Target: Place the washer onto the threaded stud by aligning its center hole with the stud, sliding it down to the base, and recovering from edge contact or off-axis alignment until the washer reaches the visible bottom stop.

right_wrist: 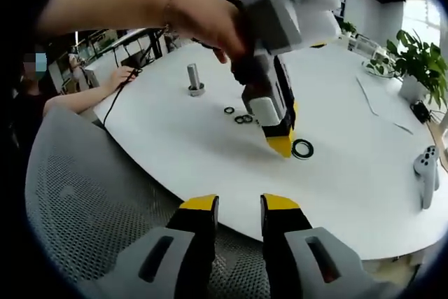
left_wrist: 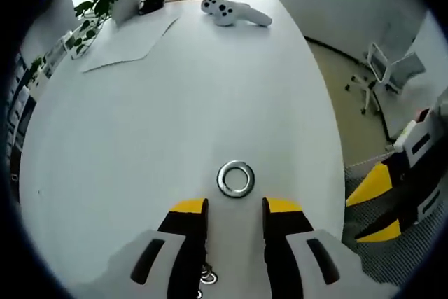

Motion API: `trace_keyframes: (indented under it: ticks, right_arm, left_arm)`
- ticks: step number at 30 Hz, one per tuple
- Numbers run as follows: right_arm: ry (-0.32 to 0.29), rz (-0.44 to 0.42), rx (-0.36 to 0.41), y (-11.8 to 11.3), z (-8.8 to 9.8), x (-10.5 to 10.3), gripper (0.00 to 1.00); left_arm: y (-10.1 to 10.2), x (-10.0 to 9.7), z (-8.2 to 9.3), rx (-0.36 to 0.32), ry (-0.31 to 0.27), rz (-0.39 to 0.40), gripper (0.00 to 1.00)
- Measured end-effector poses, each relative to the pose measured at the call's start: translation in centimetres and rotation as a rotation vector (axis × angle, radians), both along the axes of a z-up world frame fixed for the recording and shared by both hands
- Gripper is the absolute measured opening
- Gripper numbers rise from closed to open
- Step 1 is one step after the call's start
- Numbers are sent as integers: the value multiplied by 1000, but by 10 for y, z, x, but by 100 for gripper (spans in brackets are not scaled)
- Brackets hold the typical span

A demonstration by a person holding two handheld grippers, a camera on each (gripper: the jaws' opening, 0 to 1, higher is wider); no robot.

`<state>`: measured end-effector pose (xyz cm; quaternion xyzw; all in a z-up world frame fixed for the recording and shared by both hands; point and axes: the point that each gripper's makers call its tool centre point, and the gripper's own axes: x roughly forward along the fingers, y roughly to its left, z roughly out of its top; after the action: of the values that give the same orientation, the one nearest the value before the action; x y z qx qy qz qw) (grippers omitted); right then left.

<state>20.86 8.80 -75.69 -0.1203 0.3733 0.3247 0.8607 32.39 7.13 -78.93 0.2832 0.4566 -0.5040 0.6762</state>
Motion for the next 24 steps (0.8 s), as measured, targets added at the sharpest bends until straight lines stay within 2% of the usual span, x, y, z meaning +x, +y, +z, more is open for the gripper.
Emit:
trace_keyframes:
  ticks: [8, 16, 18, 19, 20, 21, 24]
  right_arm:
    - [-2, -8, 3, 0, 0, 0, 26]
    - [5, -12, -5, -1, -1, 0, 26]
    - [5, -13, -5, -1, -1, 0, 26]
    - [5, -13, -5, -1, -1, 0, 26]
    - [4, -13, -5, -1, -1, 1, 26]
    - [4, -13, -5, -1, -1, 1, 26]
    - [4, -12, -5, -1, -1, 1, 26]
  left_arm:
    - [-9, 6, -3, 67, -6, -40, 25]
    - [-13, 3, -3, 118, -3, -88, 26]
    - [-11, 5, -4, 141, -47, -129, 24]
    - [-11, 6, -4, 152, -77, -177, 23]
    - [-11, 1, -5, 149, -52, -164, 21]
    - [-12, 4, -5, 152, -53, -140, 21]
    - [-11, 4, -5, 150, -53, -149, 21]
